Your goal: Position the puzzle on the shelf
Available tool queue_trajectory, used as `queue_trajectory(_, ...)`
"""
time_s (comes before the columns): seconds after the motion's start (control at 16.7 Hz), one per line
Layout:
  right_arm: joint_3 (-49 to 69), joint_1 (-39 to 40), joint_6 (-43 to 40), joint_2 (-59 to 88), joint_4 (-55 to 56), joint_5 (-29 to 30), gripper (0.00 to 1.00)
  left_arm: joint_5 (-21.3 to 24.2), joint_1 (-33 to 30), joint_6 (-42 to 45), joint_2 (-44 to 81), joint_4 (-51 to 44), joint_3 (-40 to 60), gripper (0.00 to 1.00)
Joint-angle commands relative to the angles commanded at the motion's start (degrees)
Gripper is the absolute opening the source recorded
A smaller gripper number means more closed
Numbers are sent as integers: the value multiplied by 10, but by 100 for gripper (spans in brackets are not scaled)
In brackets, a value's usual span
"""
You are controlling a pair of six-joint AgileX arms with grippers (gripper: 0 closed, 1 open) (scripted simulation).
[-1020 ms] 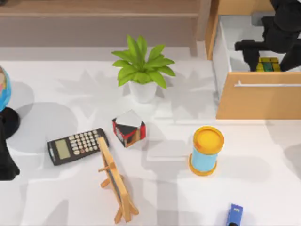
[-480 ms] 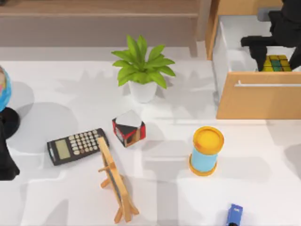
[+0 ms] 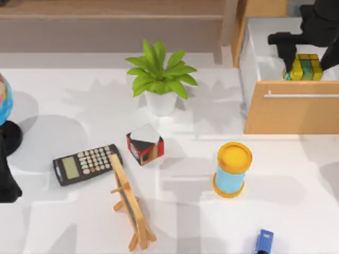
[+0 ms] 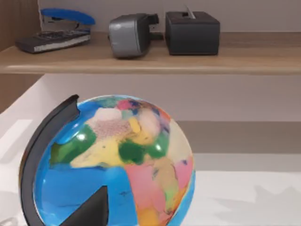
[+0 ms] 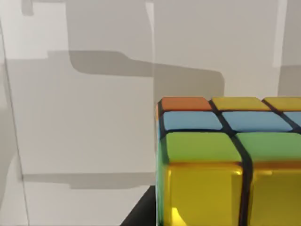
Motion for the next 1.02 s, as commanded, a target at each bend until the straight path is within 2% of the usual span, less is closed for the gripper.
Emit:
queue_trajectory(0.3,-19,2,2,-16,-2,8,0,0,0,0,0,0,0,100)
queue_trajectory(0.6,-98,40,12,-120,34,66,0,0,0,0,0,0,0,100)
queue_trajectory(0.78,-159,98,17,-194,105,112,0,0,0,0,0,0,0,100)
queue_trajectory(1.02,-253,205,17,-263,270,170,0,0,0,0,0,0,0,100)
